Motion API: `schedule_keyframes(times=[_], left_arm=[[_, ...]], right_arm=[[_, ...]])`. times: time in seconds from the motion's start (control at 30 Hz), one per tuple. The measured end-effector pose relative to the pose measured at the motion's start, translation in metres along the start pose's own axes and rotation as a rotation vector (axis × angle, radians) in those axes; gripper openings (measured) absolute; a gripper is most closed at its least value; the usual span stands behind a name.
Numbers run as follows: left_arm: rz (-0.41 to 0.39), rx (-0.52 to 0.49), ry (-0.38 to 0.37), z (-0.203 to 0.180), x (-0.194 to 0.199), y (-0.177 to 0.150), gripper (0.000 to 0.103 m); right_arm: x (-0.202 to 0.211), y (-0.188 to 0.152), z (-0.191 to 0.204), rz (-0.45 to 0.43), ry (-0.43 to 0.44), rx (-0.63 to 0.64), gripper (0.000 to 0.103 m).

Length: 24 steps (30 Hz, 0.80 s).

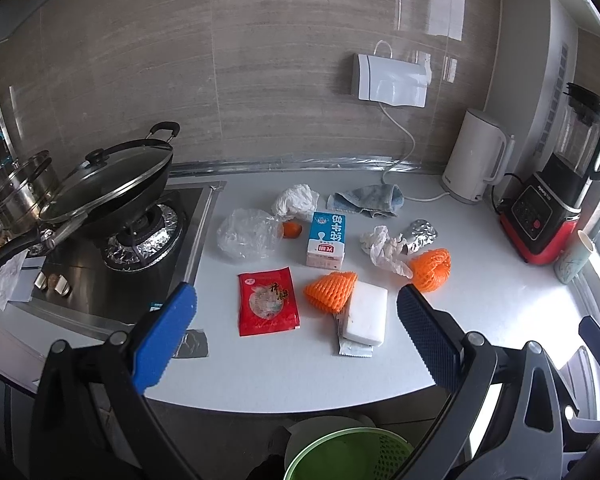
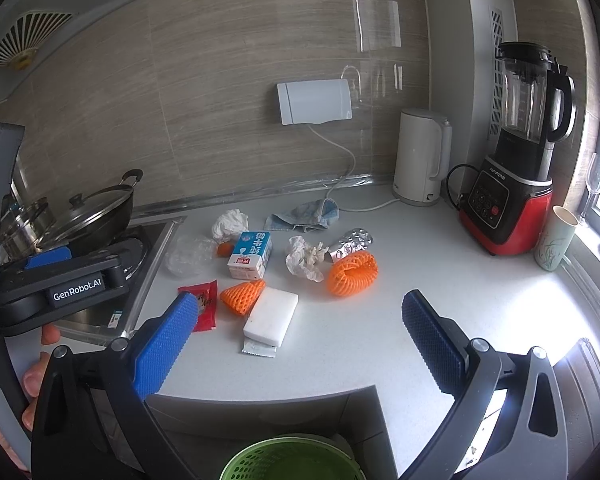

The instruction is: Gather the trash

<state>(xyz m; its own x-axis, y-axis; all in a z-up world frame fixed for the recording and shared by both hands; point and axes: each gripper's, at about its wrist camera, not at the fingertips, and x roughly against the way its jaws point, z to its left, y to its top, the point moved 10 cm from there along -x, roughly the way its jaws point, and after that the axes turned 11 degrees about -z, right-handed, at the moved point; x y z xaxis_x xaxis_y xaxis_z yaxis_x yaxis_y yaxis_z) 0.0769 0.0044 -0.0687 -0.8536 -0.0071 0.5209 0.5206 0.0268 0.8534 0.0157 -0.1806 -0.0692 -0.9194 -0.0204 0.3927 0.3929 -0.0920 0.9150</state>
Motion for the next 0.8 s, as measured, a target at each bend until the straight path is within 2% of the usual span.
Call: schedule_keyframes(times=[0.8], left_arm=[[0.006,0.000,-0.001,-0.007,-0.003,0.003,0.097]], right_arm=[[-0.002,-0.002,-0.011,0.007,0.003,-0.020,0.101]])
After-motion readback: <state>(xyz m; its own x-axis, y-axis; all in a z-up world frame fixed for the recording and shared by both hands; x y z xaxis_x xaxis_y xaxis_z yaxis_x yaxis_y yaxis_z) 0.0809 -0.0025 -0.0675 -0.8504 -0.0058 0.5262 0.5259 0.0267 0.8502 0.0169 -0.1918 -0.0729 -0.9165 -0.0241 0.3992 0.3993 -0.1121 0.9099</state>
